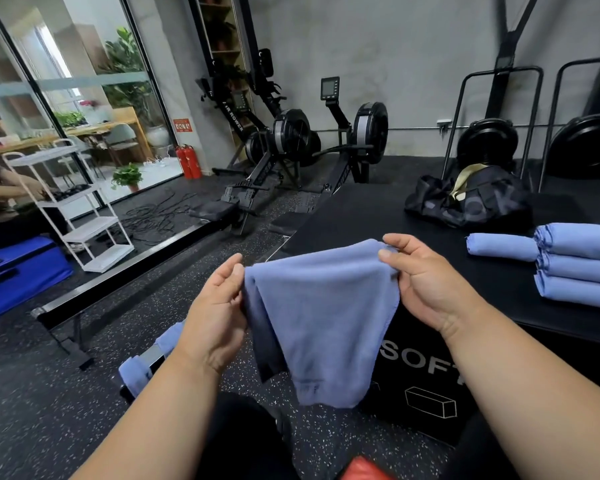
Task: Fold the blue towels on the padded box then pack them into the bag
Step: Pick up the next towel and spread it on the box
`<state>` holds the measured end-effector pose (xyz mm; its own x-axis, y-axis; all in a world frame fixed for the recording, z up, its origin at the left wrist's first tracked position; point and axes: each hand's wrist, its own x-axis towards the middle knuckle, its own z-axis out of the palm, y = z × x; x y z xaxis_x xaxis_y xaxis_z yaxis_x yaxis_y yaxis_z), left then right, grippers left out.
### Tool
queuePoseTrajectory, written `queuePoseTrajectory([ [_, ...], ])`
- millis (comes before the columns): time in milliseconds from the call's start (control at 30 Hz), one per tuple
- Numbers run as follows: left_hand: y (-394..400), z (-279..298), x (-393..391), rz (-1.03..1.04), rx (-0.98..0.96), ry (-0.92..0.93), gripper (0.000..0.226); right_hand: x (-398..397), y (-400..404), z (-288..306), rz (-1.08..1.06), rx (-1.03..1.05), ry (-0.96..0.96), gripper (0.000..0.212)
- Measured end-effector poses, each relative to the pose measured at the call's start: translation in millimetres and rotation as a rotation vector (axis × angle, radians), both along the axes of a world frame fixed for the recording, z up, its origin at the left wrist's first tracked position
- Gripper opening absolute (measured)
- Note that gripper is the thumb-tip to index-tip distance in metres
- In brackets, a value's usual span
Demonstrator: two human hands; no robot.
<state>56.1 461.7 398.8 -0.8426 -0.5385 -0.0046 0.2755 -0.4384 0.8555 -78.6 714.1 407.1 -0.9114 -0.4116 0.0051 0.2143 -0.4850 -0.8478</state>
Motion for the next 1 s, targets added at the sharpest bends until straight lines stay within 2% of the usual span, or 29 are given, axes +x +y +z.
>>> queuePoseTrajectory([
  [167, -15.2, -2.4, -3.4, 0.145, 0.075, -0.031, 0.019, -13.4, 10.6, 1.2, -0.097, 0.032, 0.001, 0.024],
  [267, -28.0, -7.3, -4.5, 0.193, 0.100, -0.045, 0.019, -23.1, 12.6, -2.7, -0.163, -0.020, -0.055, 0.028],
  [400, -26.2, -12.3, -4.8, 0.199, 0.092, -0.068, 0.019, -20.4, 3.1, -12.3, -0.093, 0.059, -0.121, 0.035],
  [533, -23.0, -5.5, -4.4, 0.207, 0.083, -0.006, 0.017, -24.2, 5.3, -13.3, -0.108, 0.035, -0.074, 0.044],
  [700, -16.0, 0.3, -2.4, 0.172, 0.085, -0.004, 0.018, -13.7, -4.3, -25.5, 0.063, 0.292, 0.007, 0.039],
  [867, -17.8, 0.7, 5.1, 0.262, 0.192, -0.005, 0.019, -16.7, -1.2, -9.8, -0.016, 0.177, 0.104, 0.036],
  [933, -13.8, -1.9, 3.4, 0.257, 0.205, -0.071, 0.009, -15.2, -1.5, -4.5, 0.027, 0.129, 0.146, 0.037],
  [1000, -4.6, -10.1, -0.8, 0.116, 0.145, -0.248, 0.016, -11.4, -3.7, -2.0, 0.086, 0.123, 0.181, 0.037],
])
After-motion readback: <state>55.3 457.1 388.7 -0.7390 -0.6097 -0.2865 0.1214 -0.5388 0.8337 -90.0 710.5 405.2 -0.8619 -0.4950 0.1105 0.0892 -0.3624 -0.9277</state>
